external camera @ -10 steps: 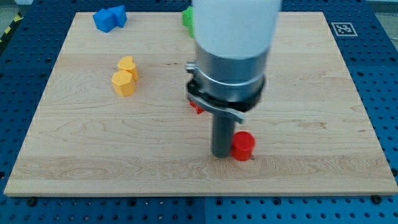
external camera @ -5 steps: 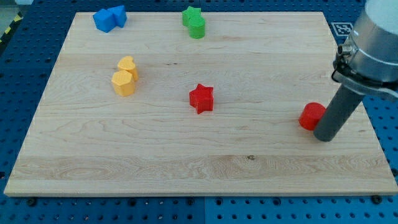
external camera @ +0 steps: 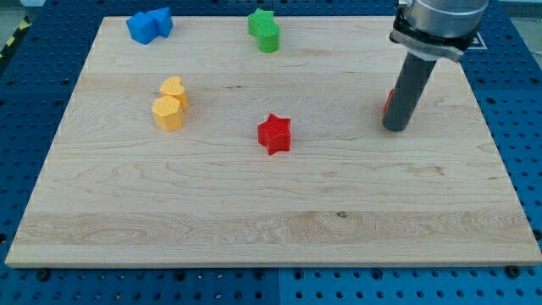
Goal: Push the red circle to the top right side of the board
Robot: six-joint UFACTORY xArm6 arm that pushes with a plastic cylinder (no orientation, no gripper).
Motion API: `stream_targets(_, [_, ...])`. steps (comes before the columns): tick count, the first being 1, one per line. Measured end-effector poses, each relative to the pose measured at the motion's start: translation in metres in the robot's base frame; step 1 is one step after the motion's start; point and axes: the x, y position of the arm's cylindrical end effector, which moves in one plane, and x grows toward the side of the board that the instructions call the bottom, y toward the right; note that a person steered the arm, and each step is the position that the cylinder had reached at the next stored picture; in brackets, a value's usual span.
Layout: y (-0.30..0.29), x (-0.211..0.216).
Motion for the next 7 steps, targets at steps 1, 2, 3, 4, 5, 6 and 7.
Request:
stream_targets(1, [0.0,-0.021])
stream_targets(2, [0.008,-0.039])
stream_targets(3, [0.017,-0.054])
stream_targets(4, [0.041,-0.054])
stream_targets(5, [0.057,-0.055])
stream_targets(6, [0.069,-0.059])
stream_targets(7, [0.073,-0.067])
